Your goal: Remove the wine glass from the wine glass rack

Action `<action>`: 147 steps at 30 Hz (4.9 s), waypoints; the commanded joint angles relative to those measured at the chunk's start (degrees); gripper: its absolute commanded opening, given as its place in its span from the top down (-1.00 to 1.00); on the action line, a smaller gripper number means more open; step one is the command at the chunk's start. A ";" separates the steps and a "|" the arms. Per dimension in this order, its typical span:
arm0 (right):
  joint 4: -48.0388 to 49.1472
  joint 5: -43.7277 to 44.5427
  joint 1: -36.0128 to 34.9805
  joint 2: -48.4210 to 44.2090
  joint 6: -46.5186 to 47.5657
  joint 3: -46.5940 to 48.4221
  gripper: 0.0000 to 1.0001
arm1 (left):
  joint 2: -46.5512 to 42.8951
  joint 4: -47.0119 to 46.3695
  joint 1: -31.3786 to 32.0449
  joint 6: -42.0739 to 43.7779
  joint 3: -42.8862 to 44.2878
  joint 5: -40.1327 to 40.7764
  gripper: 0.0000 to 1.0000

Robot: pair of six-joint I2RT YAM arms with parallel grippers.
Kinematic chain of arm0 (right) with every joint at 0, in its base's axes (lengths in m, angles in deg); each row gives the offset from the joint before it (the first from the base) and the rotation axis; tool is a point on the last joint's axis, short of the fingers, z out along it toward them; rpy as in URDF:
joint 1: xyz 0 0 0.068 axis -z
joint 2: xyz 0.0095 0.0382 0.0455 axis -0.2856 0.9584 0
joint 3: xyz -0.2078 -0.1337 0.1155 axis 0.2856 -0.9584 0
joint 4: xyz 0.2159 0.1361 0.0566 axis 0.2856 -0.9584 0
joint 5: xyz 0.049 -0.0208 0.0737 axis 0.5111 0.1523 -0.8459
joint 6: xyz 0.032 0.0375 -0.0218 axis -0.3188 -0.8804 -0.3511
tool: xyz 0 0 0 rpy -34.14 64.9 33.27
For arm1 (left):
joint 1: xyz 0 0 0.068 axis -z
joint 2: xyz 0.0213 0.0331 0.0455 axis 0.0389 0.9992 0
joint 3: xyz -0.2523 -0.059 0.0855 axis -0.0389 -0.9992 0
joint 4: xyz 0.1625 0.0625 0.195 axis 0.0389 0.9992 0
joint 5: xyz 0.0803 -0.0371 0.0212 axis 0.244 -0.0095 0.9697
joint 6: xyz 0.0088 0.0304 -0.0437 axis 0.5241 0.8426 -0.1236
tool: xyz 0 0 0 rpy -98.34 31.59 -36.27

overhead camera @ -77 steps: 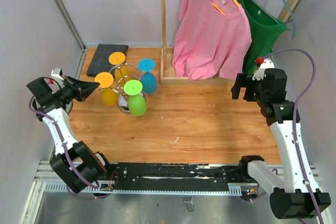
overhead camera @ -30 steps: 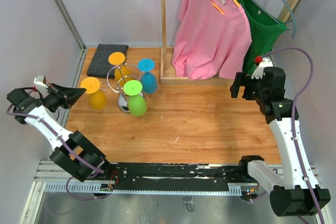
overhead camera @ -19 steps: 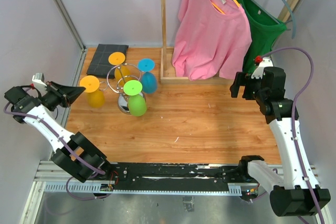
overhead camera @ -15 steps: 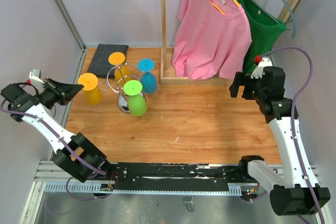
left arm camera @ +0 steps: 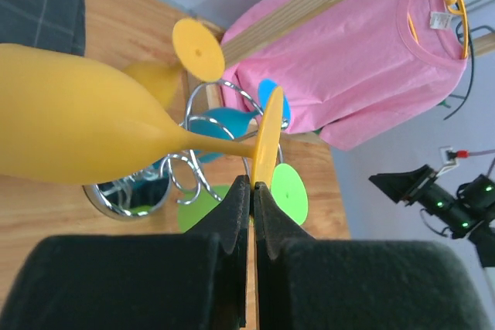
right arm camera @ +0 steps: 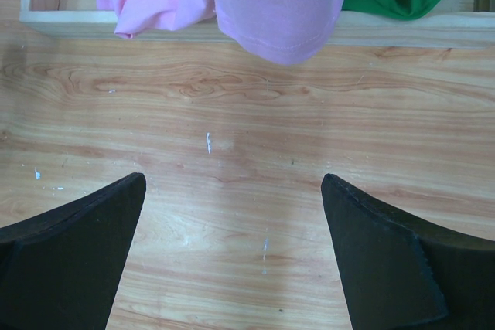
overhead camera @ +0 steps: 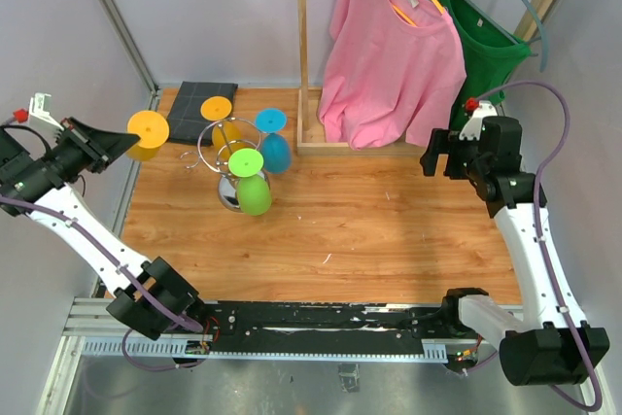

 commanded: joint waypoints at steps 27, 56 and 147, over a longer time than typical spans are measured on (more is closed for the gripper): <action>-7.13 -1.19 -0.81 0.23 4.97 15.49 -0.97 | 5.59 -19.38 67.31 30.19 29.25 46.06 1.00; -34.81 -13.64 -0.84 12.90 0.87 53.34 -0.97 | 1.29 -65.82 111.92 93.45 -22.50 80.11 0.99; -37.61 6.44 -11.22 4.86 9.86 20.68 0.99 | -4.63 -55.07 118.67 72.82 -21.83 83.95 -0.98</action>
